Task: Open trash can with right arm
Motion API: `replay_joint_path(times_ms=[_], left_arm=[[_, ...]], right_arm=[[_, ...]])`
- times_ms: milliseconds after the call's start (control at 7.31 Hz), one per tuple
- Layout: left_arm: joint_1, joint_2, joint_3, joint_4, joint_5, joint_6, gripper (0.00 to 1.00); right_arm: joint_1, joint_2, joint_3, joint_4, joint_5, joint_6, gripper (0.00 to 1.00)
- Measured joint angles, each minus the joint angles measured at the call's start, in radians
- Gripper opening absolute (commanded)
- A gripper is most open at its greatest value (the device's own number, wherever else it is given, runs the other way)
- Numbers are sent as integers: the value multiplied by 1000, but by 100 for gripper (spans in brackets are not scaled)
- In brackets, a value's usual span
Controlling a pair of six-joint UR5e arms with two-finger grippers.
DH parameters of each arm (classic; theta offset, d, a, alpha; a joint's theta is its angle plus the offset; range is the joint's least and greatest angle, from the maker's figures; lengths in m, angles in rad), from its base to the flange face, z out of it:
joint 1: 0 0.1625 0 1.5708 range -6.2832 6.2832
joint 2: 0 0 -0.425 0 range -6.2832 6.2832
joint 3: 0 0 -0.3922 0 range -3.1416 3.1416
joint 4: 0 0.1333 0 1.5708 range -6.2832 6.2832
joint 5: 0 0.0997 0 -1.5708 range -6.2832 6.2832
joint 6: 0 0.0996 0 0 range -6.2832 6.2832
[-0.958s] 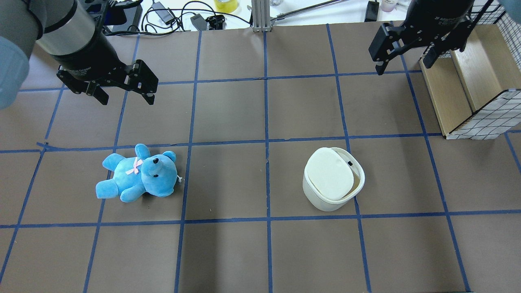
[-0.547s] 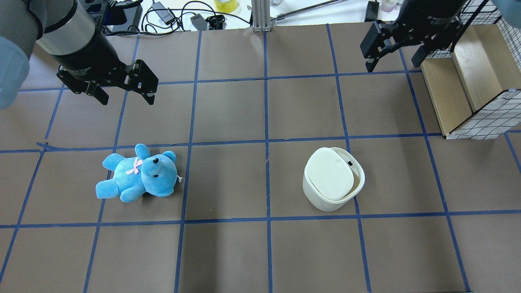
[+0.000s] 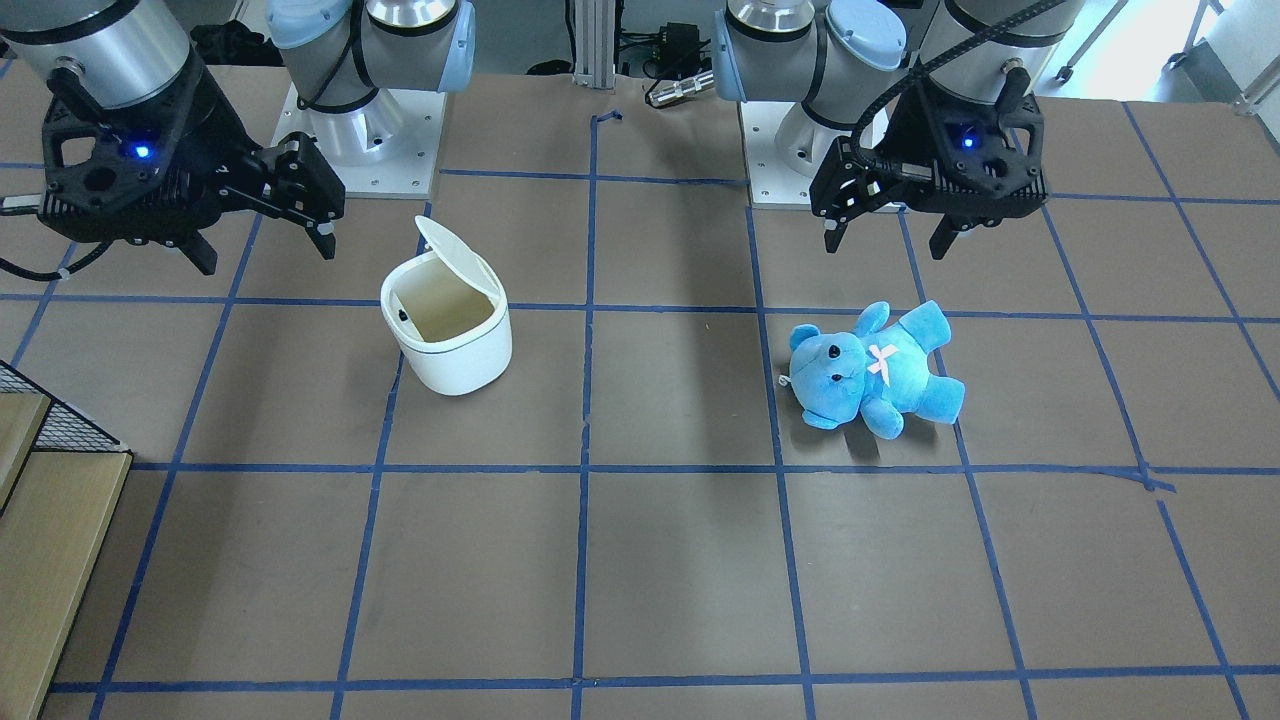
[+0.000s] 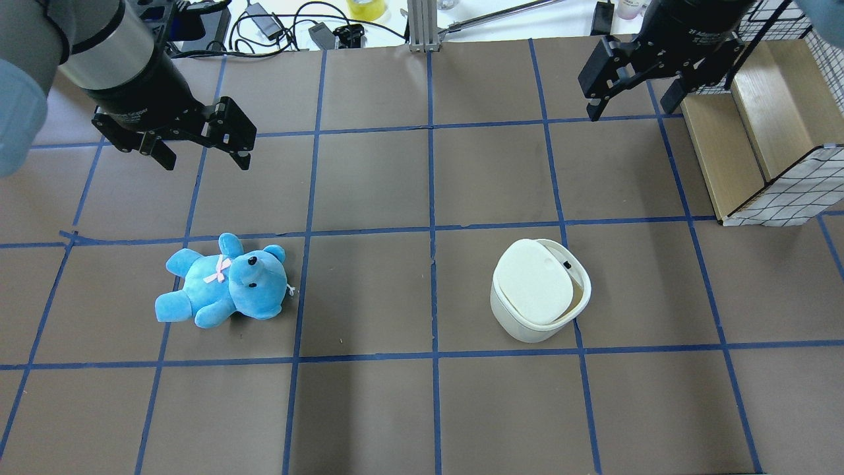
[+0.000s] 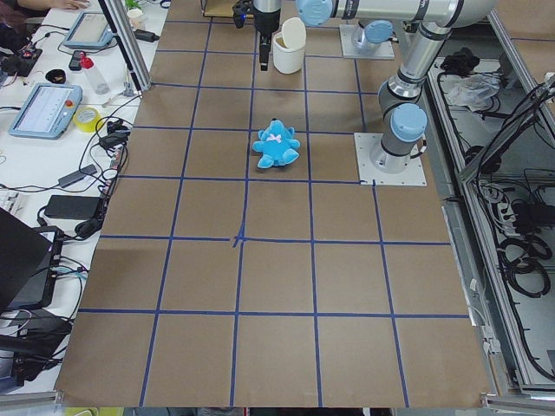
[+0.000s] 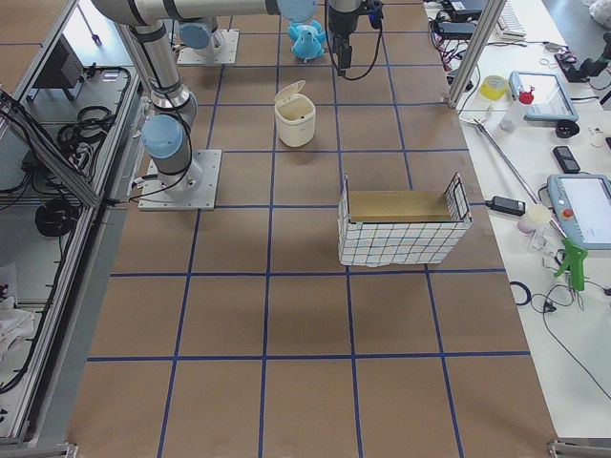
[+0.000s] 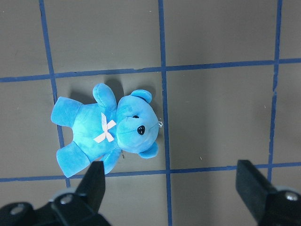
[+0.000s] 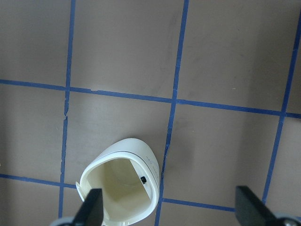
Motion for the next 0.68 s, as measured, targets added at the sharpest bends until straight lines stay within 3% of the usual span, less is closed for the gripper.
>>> replay_joint_path(times_ms=[684], left_arm=[[0, 0, 0, 0, 0, 0, 100]], right_arm=[[30, -8, 5, 29, -12, -1, 100]])
